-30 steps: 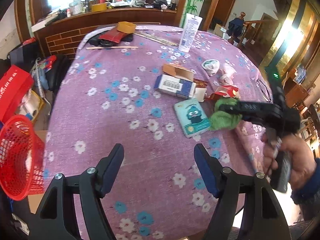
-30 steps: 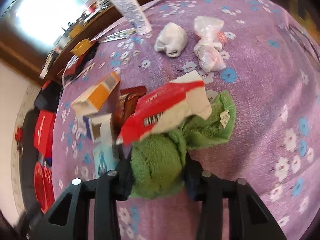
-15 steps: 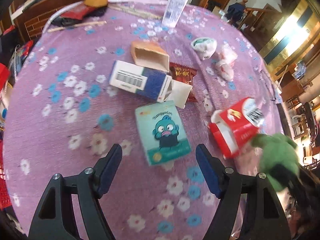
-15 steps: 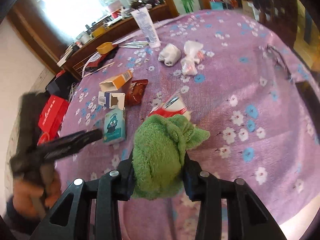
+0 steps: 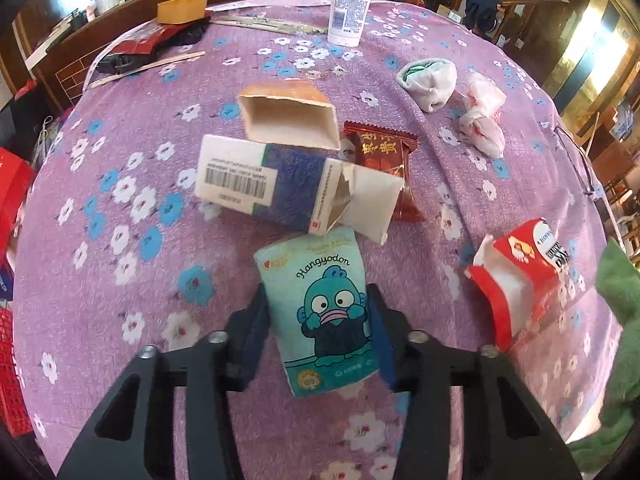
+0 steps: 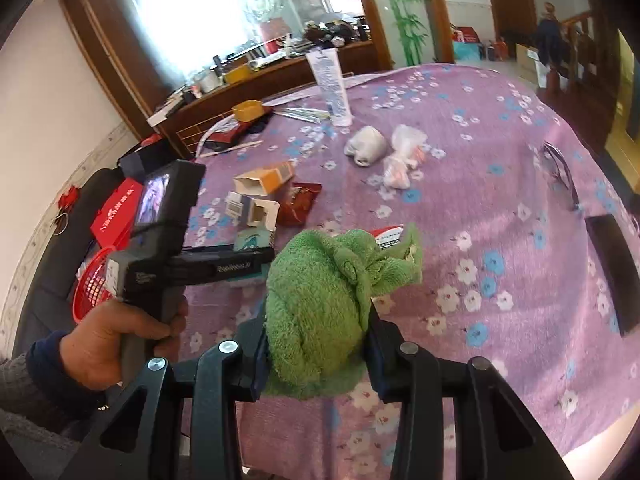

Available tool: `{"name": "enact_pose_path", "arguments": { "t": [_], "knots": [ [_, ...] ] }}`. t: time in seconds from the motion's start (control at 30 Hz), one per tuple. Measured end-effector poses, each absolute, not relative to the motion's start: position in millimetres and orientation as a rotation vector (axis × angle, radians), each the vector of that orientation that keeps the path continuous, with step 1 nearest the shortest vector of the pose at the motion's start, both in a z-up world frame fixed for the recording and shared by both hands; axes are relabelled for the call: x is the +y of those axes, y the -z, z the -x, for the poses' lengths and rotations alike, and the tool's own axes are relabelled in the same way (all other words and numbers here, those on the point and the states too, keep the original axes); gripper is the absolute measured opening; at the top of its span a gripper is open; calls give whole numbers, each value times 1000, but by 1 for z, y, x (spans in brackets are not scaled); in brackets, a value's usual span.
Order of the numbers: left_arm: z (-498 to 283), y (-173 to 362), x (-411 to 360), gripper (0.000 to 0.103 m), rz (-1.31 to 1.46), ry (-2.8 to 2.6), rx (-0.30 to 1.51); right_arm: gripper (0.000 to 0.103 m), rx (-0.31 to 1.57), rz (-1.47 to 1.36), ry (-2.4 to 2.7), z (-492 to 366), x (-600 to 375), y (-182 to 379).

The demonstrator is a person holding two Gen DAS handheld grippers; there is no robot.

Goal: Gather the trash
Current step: 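Grasp the green towel with right tool while left tool grasps the Hangyodon packet, then lift the green towel with right tool while left tool lifts the Hangyodon packet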

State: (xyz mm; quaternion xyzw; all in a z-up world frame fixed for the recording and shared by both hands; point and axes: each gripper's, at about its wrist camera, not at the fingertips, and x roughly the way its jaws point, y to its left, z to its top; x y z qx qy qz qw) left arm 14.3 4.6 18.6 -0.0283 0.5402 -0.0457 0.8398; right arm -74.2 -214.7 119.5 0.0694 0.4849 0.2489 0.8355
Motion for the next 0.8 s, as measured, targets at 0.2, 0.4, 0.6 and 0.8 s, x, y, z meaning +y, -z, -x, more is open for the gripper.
{"name": "enact_pose_path", "arguments": {
  "t": [0.2, 0.4, 0.6, 0.8],
  "knots": [
    [34, -29, 22, 34, 95, 88, 1071, 42, 1053, -131, -543, 69, -199, -110],
    [70, -64, 33, 34, 42, 34, 943, 42, 1073, -98, -585, 68, -170, -104],
    [90, -82, 51, 34, 14, -27, 888, 42, 1055, -53, -657, 74, -138, -107],
    [103, -87, 68, 34, 6, -72, 878, 42, 1052, -37, -703, 79, -115, -107]
  ]
}}
